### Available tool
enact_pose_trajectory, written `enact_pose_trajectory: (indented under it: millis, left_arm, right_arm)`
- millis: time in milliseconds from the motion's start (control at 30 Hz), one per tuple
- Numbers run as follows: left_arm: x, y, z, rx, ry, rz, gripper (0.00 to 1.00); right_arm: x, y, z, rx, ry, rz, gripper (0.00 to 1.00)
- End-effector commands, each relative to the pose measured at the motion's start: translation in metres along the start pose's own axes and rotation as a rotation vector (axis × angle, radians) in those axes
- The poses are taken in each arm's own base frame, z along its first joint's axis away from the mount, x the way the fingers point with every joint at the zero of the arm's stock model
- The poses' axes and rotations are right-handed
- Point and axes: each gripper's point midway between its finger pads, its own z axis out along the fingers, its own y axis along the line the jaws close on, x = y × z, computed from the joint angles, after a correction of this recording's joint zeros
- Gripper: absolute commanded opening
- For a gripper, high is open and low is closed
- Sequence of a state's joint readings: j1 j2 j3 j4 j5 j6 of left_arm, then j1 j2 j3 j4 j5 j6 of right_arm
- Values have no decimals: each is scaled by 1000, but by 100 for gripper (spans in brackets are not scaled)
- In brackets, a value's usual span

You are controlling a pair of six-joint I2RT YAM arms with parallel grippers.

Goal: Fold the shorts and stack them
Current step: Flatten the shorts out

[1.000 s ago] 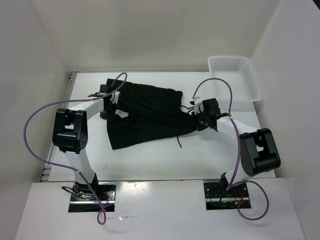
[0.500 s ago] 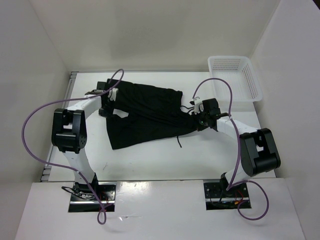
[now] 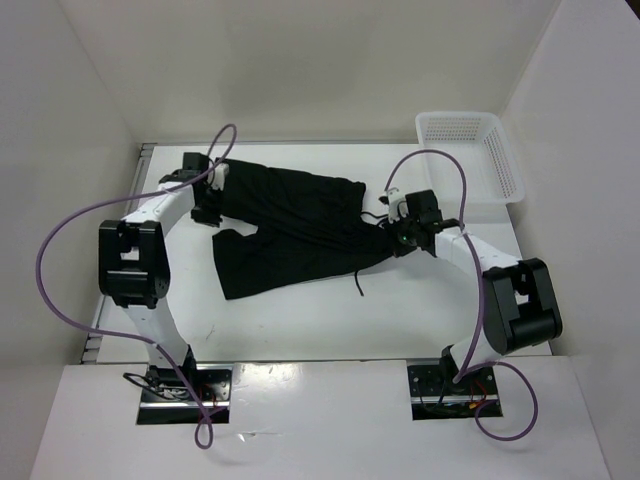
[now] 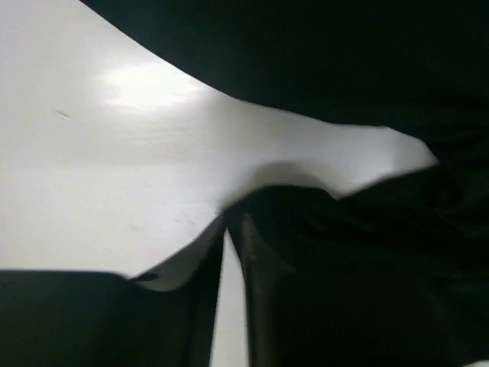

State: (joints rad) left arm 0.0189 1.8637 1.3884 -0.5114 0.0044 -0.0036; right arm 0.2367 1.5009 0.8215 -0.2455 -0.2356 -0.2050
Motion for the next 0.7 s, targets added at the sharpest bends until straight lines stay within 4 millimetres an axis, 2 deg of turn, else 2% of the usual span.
enact_pose_trajectory:
  millis: [0,33,67,100,133,167,200,233,267,367,400,433,467,500,600,667]
  left_arm:
    - [23,-34,-27,64,65,62,27]
    - [25,-42,-41,82,61,74,30]
    - [40,-58,-50,113,97,106,34]
    - [70,-64,-52,109,156,133,36]
    - [79,-70,-64,94,141,167,39]
    - [101,-84,-67,91,175,234,41]
    - [117,-79,-68,45,196,264,41]
    - [143,-77,-71,36,230,286,42]
    - [152,-77,-72,30,241,303,42]
    - [172,-90,-83,62,267,367,48]
    - [177,-101,-86,89,276,405,50]
    - [183,-108,-87,108,285,428,61]
    - [187,-114,-86,118,285,454,67]
    - [204,-120,-82,113,309,520,69]
    - [204,-124,-65,45,243,600,74]
    - [191,-124,-55,5,190,597,76]
  right_arm:
    - [-71,12,-33,-60,-156,-17,0]
    - [-93,11,-41,-54,-203,-17,0]
    - [-97,11,-44,-55,-207,-9,0]
    - [-97,12,-44,-56,-207,0,0]
    - [-97,12,-44,-56,-207,1,0]
    - [-89,12,-40,-57,-190,-4,0]
    - [-81,10,-35,-47,-165,4,0]
    - [-72,8,-30,-40,-152,8,0]
    - [-74,6,-30,-29,-160,-3,0]
    - [-68,6,-28,-30,-147,1,0]
    - [-64,7,-27,-32,-138,3,0]
    - [-64,7,-27,-32,-138,3,0]
    - [-64,7,-27,-32,-138,3,0]
    - [-60,7,-26,-33,-129,6,0]
    - [-62,5,-28,-20,-138,-7,0]
    - [-58,6,-27,-22,-129,-5,0]
